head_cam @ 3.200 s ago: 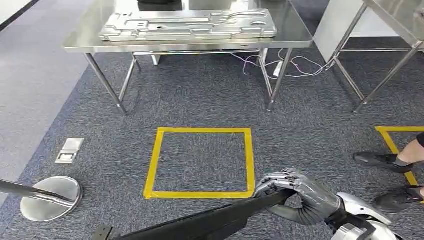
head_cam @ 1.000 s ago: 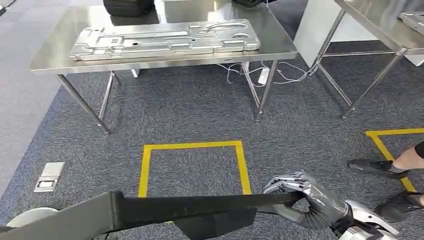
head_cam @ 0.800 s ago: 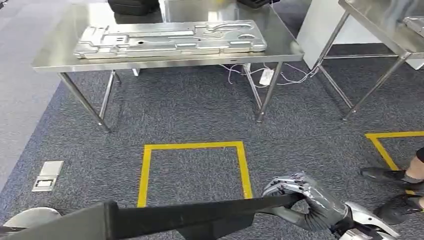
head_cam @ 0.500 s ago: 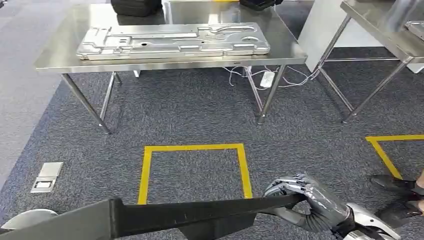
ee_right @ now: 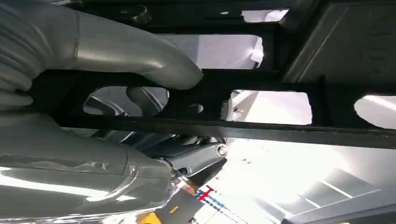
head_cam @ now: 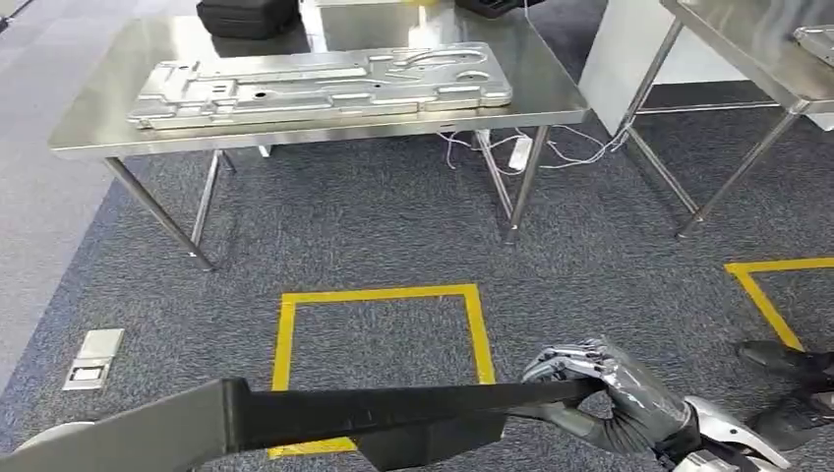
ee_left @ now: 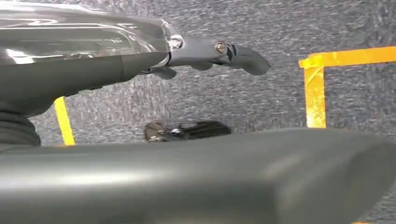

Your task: Take the parts from the cabinet and place them on the table.

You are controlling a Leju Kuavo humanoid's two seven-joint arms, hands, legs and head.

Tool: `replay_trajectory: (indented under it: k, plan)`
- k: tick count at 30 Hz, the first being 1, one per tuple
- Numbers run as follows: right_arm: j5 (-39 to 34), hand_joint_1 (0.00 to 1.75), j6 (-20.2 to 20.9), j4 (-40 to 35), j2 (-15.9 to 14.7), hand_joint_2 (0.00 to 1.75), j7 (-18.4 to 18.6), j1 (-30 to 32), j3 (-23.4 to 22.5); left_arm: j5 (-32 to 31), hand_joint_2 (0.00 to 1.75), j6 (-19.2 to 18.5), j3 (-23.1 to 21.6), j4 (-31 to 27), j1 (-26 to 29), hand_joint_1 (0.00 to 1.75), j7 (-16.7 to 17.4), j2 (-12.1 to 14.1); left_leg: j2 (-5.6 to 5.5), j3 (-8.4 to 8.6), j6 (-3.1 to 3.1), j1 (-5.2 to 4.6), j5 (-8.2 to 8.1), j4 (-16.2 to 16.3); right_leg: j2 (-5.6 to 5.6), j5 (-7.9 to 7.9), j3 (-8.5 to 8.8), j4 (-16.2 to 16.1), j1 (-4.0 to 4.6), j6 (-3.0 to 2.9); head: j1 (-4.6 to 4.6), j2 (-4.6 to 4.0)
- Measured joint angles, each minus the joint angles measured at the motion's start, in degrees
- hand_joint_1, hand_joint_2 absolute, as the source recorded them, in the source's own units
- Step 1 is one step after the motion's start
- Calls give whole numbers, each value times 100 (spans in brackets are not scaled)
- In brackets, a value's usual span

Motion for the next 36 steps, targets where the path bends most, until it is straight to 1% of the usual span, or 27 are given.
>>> replay_trajectory:
  k: [1, 3, 4, 6, 7, 8, 9, 11, 12, 13, 14, 16, 17, 18, 21, 22, 23, 24, 26, 27, 28, 29, 31, 32, 33, 34, 36]
  plan:
    - [-7, 175, 0, 9, -4, 175, -20, -20, -2, 2, 175, 0, 2, 0, -2, 0, -4, 15, -3, 209, 48, -13, 275, -514, 0, -31, 46, -2, 0, 18, 0, 0]
    - [-15, 175, 0, 26, -22, 175, -35, -57, 2, 4, 175, 0, 15, 0, -20, 0, -22, 37, -14, 316, 89, -54, 153, -709, 14, -56, 38, 3, 18, 75, 0, 0]
    - [-22, 175, 0, 33, -24, 175, -39, -64, 2, 4, 175, 0, 20, 0, -31, 0, -24, 44, -16, 297, 88, -62, 135, -701, 8, -54, 31, -7, 14, 103, 2, 0]
    - [-41, 175, 0, 50, -44, 175, -68, -79, 2, 7, 175, 4, 33, 0, -28, 0, -28, 59, -23, 314, 143, -64, 144, -752, 1, -48, 72, -65, 11, 181, 0, 0]
    - [-50, 175, 0, 57, -57, 175, -78, -92, 2, 9, 175, 9, 37, 0, -30, 0, -35, 63, -13, 368, 187, -16, 180, -821, -2, -101, 92, -33, -7, 199, 2, 0]
    - [-61, 175, 0, 61, -63, 175, -85, -105, 2, 17, 175, 13, 42, -2, -46, 0, -39, 70, -13, 397, 218, -14, 180, -848, -1, -213, 28, 138, 10, 199, 2, 0]
    - [-70, 175, 0, 70, -68, 175, -85, -117, 2, 15, 175, 13, 46, 0, -64, 0, -39, 74, -11, 406, 243, -12, 173, -848, 1, -394, -146, 471, 11, 203, 4, 0]
    - [-89, 175, 0, 109, -66, 175, -92, -107, 15, 2, 175, 13, 46, 0, -77, 0, -33, 74, -6, 426, 269, -21, 147, -848, 1, -715, -608, 1320, 11, 218, 4, 0]
    - [-105, 175, 2, 129, -66, 175, -98, -106, 20, -2, 175, 13, 46, 0, -77, 0, -22, 74, -6, 442, 272, -23, 133, -848, 0, -723, -771, 1567, 11, 232, 4, 0]
    - [-116, 175, 2, 153, -63, 175, -111, -106, 24, -2, 175, 13, 46, 0, -75, 0, -13, 74, -8, 468, 266, -22, 112, -848, -1, -585, -792, 1514, 10, 243, 4, 0]
    - [-125, 175, 0, 164, -59, 175, -127, -107, 35, -7, 175, 11, 46, 0, -75, 0, -9, 74, -12, 503, 251, -18, 85, -847, -3, -325, -686, 1213, 8, 251, 4, 0]
    - [-133, 175, 0, 175, -57, 175, -151, -107, 48, -20, 175, 4, 46, 0, -77, 0, -6, 74, -17, 599, 194, -14, 12, -845, -13, 235, -292, 268, 5, 254, 4, 0]
    - [-133, 175, 0, 192, -50, 175, -168, -109, 52, -22, 175, 4, 46, 0, -79, 0, -2, 81, -15, 623, 161, -21, -15, -850, -21, 159, -208, 128, 11, 217, 2, 0]
    - [-133, 175, -2, 201, -41, 175, -188, -106, 55, -26, 175, 4, 46, -2, -92, 0, 0, 89, -21, 604, 123, -50, -46, -811, -8, 146, -166, -10, 35, 179, 2, 0]
    - [-131, 175, -7, 208, -24, 175, -194, -73, 57, -48, 175, 4, 44, 0, -113, 0, -2, 103, -15, 631, 73, -37, -52, -858, 6, 118, -183, 12, 52, 84, -2, 0]
    - [-131, 175, -7, 208, -13, 175, -197, -74, 59, -57, 175, 4, 44, 0, -126, 0, -2, 120, -17, 642, 33, -32, -100, -843, -2, 127, -154, -18, 10, 50, -2, 0]
    - [-131, 175, -7, 208, -9, 175, -197, -80, 59, -77, 175, 2, 37, 0, -138, 0, -4, 120, -17, 592, -4, -28, -179, -699, -7, 109, -135, -20, 6, 22, -4, 0]
    - [-133, 175, -7, 208, 0, 175, -203, -80, 61, -79, 175, 2, 37, 0, -150, 0, -6, 120, -17, 421, -34, -11, -350, -365, -19, 90, -122, -19, 6, -9, -2, 0]
    - [-131, 175, -7, 208, 9, 175, -203, -74, 68, -89, 175, -2, 37, 0, -145, 0, -4, 129, -17, -85, -71, -3, -685, 537, -21, 52, -99, -18, 12, -44, -2, 0]
    - [-131, 175, -7, 210, 17, 175, -203, -69, 70, -92, 175, -30, 37, 0, -137, 0, -4, 129, -17, -275, -77, -2, -697, 821, -19, 28, -77, -18, 13, -48, -2, 0]
    - [-129, 175, -7, 210, 28, 175, -203, -67, 70, -103, 175, -48, 33, 0, -135, 0, -4, 129, -17, -347, -72, -4, -600, 849, -12, 0, -39, -18, 13, -45, -2, 0]
    - [-129, 175, -7, 210, 33, 175, -203, -67, 72, -107, 175, -57, 28, 0, -137, 0, -4, 129, -17, -297, -50, -4, -365, 625, -4, -36, 19, -18, 16, -42, -2, 0]
    - [-127, 175, -7, 210, 42, 175, -203, -73, 70, -118, 175, -81, 17, 0, -144, 0, -4, 129, -20, 26, 34, -20, 291, -275, 2, -121, 158, -20, 22, -24, -2, 0]
    - [-127, 175, -7, 212, 46, 175, -203, -71, 72, -122, 175, -83, 15, 0, -139, 0, -4, 142, -29, 118, 86, -45, 354, -482, 3, -151, 187, -38, 7, -11, 0, 0]
    - [-114, 175, -4, 212, 52, 175, -201, -82, 72, -127, 175, -94, 11, 0, -141, 0, -2, 149, -31, 113, 120, -80, 356, -529, 16, -168, 175, -26, 42, 24, -9, 0]
    - [-94, 175, -7, 210, 59, 175, -201, -69, 70, -135, 175, -96, -9, 0, -149, 0, 2, 149, -29, 156, 148, -98, 279, -623, 20, -160, 150, -39, 7, 58, -7, 0]
    - [-50, 175, -7, 208, 66, 175, -195, -63, 59, -140, 175, -96, -35, 0, -164, 0, 4, 155, -30, 162, 197, -108, 188, -687, 5, -175, 141, -79, 4, 125, -5, 0]
